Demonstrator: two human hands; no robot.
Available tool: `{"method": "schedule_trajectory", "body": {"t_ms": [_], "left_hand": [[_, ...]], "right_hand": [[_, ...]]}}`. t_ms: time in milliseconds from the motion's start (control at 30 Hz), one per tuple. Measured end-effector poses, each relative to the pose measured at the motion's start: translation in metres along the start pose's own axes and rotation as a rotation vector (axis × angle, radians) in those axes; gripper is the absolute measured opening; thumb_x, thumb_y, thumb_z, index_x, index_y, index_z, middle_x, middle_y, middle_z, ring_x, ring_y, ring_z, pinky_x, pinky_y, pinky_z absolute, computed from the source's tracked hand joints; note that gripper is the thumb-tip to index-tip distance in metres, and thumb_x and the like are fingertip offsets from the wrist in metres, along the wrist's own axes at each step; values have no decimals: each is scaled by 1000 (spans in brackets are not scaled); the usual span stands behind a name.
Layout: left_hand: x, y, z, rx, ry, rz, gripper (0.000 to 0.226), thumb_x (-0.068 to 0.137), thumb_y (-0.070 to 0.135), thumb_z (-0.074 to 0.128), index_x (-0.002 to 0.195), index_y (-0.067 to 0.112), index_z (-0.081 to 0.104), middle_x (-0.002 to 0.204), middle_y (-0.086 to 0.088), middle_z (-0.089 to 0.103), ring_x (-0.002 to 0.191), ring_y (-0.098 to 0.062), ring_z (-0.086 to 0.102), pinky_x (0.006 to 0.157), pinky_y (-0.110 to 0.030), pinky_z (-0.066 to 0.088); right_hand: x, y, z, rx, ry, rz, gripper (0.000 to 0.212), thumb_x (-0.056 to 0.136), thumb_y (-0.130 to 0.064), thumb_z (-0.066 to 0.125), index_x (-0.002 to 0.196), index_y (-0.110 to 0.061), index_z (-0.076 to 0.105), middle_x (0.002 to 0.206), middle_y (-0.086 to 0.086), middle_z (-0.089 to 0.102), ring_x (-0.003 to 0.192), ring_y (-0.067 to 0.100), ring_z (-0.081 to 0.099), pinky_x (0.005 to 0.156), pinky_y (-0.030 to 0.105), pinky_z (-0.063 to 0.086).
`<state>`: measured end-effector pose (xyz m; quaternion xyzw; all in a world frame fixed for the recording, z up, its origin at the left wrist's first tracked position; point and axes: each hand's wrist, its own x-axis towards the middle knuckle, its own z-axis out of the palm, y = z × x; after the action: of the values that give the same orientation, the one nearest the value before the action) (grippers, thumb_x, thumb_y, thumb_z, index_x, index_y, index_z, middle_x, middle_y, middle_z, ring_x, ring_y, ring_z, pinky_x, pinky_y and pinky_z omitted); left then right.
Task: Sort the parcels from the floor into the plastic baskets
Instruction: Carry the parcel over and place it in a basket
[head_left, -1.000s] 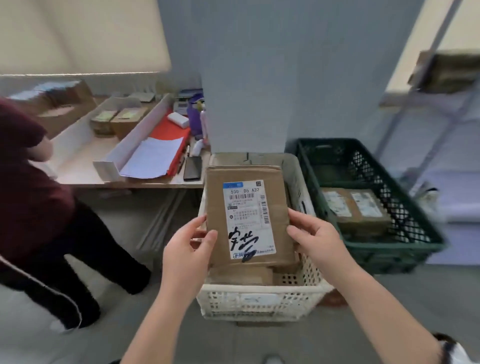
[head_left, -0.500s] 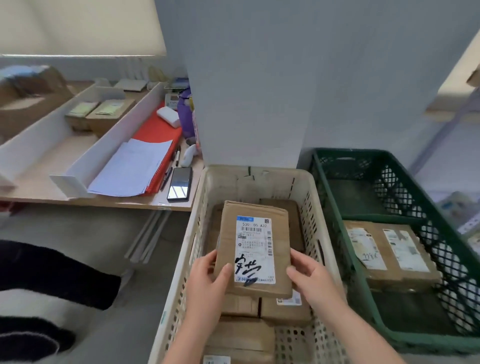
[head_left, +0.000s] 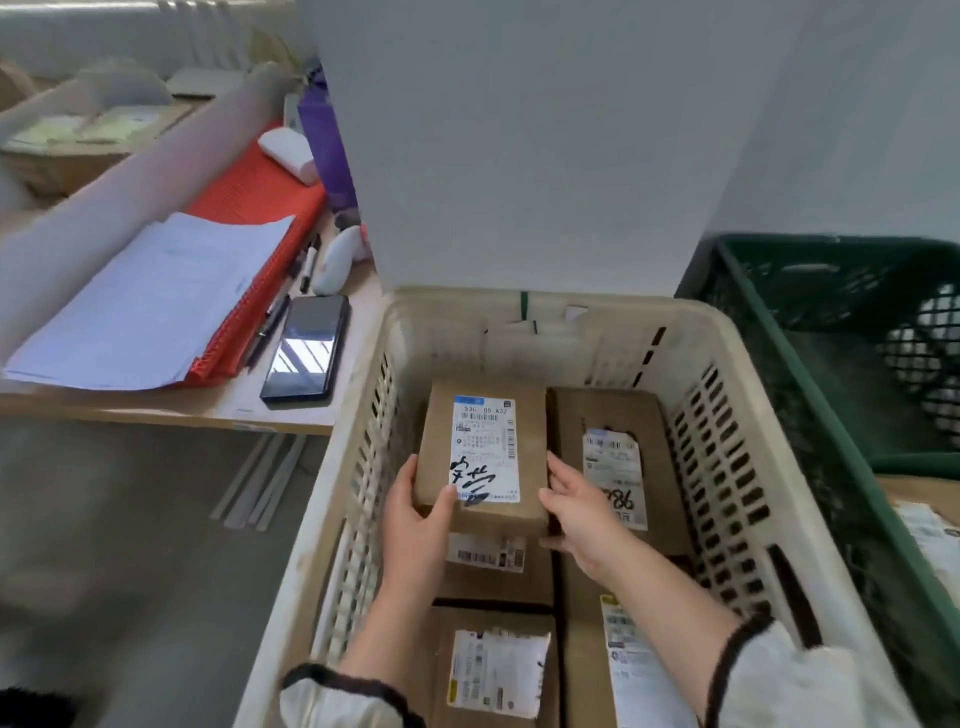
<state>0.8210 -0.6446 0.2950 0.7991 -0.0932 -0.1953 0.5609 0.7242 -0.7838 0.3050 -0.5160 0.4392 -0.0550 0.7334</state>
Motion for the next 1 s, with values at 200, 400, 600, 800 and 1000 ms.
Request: {"method": "schedule_trajectory", "body": {"t_ms": [200, 400, 600, 800, 1000], "left_hand": [[27, -46, 13, 195, 181, 70, 58, 92, 30, 57, 144, 22, 33, 146, 1, 41, 133, -15, 37, 106, -30, 29], [38, -57, 14, 193, 263, 81, 47, 92, 36, 54, 136, 22, 46, 137, 2, 50, 126, -16, 43, 100, -29, 32], [46, -51, 17, 335, 236, 115, 39, 95, 34, 47, 129, 17, 52, 137, -10, 49, 131, -27, 38, 107, -45, 34], [46, -53, 18, 340, 234, 99, 37, 96, 32, 47, 129, 17, 52, 141, -11, 45, 133, -26, 35, 108, -39, 29], [47, -41, 22, 427, 282, 84, 26, 95, 25, 51, 117, 15, 62, 145, -8, 39, 134, -22, 35, 102, -36, 34]], "right_hand": [[48, 19, 20, 21, -33, -53, 55, 99, -2, 39, 146, -27, 29, 147, -3, 42, 126, 20, 48, 97, 45, 48], [66, 22, 32, -36, -28, -95, 54, 99, -5, 40, 146, -28, 29, 147, -4, 43, 125, 18, 50, 102, 44, 45], [70, 24, 37, -81, 12, -126, 53, 99, -8, 41, 146, -30, 30, 137, -8, 50, 105, 7, 58, 94, 36, 51], [72, 28, 36, -121, 15, -139, 54, 99, -9, 42, 146, -31, 28, 144, -3, 46, 117, 14, 55, 97, 39, 50], [68, 24, 35, -204, 36, -126, 52, 98, -11, 44, 147, -26, 30, 147, 1, 42, 131, 20, 45, 106, 46, 41]]}}
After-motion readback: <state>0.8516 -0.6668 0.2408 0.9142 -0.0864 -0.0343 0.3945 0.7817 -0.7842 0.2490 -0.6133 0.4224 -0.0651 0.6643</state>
